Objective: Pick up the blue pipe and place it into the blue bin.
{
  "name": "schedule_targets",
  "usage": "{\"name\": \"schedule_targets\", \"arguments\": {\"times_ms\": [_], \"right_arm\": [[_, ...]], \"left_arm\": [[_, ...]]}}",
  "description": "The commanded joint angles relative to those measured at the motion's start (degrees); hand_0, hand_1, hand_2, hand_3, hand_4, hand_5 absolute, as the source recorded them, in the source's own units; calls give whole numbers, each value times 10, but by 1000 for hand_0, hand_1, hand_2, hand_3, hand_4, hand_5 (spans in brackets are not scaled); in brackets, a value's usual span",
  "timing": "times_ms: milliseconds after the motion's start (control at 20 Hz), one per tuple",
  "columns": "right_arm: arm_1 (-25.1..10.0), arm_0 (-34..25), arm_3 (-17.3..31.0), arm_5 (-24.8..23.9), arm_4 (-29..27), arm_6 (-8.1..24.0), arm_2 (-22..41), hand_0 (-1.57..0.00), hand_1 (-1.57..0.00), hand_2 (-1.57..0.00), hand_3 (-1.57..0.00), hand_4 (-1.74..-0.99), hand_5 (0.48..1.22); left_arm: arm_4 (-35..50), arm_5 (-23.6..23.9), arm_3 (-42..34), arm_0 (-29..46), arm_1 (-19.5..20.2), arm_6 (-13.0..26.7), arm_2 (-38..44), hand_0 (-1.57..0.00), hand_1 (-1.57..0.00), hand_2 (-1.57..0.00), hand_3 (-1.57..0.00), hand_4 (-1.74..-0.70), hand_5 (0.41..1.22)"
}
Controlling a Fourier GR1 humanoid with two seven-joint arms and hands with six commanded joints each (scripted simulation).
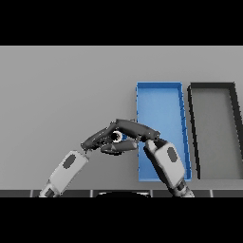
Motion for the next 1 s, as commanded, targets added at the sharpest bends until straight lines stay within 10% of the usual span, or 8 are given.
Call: {"name": "schedule_targets", "arguments": {"times_ms": [0, 200, 500, 950], "right_arm": [[9, -3, -2, -5, -34, 19, -5, -1571, -1571, -1571, -1571, -1492, 1221], [19, -38, -6, -68, -183, 110, -34, -1571, -1571, -1571, -1571, -1494, 1221], [-88, -193, 3, -182, -294, 107, -60, -1571, -1571, -1571, -1571, -1494, 1221], [-170, -332, 163, -215, -208, 46, -179, -1571, -1571, -1571, -1571, -1498, 1221]], "left_arm": [[-4, 1, -2, 4, 0, -6, -3, -13, -11, -11, -4, -881, 593], [-9, 2, -6, 12, 6, -4, -6, -5, -4, -4, -1, -870, 535], [-7, 2, -17, 15, 4, 10, -10, -1, 0, 0, 0, -863, 498], [-13, 2, -26, 24, 20, 15, -9, 1, 1, 1, 1, -844, 481]]}}
